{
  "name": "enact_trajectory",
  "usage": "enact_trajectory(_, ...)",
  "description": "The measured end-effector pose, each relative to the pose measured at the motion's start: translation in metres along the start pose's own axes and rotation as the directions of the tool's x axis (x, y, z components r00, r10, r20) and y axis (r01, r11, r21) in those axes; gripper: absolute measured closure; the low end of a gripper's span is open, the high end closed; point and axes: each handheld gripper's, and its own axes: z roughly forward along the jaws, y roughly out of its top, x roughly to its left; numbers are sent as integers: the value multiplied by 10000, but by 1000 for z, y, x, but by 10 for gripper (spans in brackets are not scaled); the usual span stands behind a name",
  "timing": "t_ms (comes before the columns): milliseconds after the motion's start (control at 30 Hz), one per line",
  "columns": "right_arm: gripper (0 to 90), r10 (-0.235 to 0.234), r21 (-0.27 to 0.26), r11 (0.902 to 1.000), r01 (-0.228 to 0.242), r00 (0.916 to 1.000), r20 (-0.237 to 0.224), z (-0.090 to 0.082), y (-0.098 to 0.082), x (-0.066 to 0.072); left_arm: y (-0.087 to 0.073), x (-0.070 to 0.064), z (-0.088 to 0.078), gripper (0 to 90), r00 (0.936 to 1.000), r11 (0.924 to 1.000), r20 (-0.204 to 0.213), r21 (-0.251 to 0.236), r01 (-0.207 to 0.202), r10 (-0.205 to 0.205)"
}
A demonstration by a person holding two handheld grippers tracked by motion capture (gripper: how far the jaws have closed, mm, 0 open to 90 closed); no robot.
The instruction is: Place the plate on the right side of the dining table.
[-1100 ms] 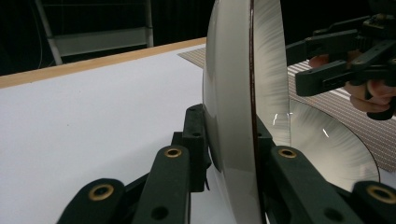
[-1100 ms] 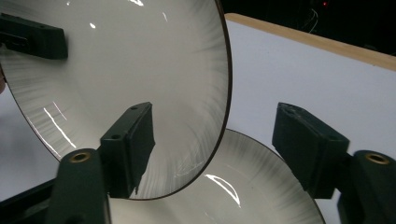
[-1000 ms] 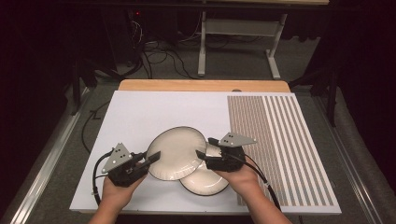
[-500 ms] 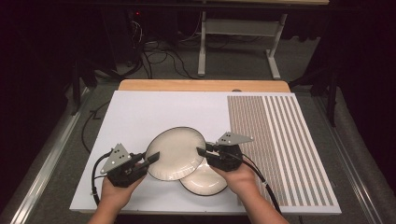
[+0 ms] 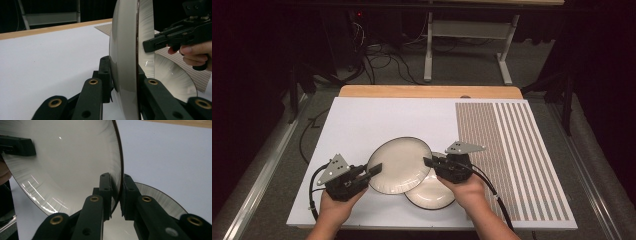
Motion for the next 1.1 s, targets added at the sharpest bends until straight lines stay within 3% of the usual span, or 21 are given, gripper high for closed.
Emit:
enact_trajectory(133,858,-82,-192,9998,82,10000,6,-6,1,3,1,-1,-3,797,9995,9995,120,-120,299,-298)
enact_trajectory(233,858,-154,-217,9996,155,9999,69,-9,2,5,3,-5,-3,799,10000,9999,16,-150,75,-75)
enact_trajectory(633,866,-415,-641,9970,428,9989,210,-34,3,3,12,-18,4,796,9997,9989,248,-467,-9,20)
enact_trajectory(800,868,-451,-734,9962,469,9986,268,-50,1,-4,16,-29,13,797,9992,9989,358,-447,-147,163)
enact_trajectory(933,870,-495,-768,9957,517,9983,302,-58,-1,-6,18,-33,19,795,9988,9989,483,-458,-24,46)
enact_trajectory(1100,873,-500,-891,9945,546,9973,539,-78,-2,-16,28,-45,36,794,9970,9993,737,-296,-215,237)
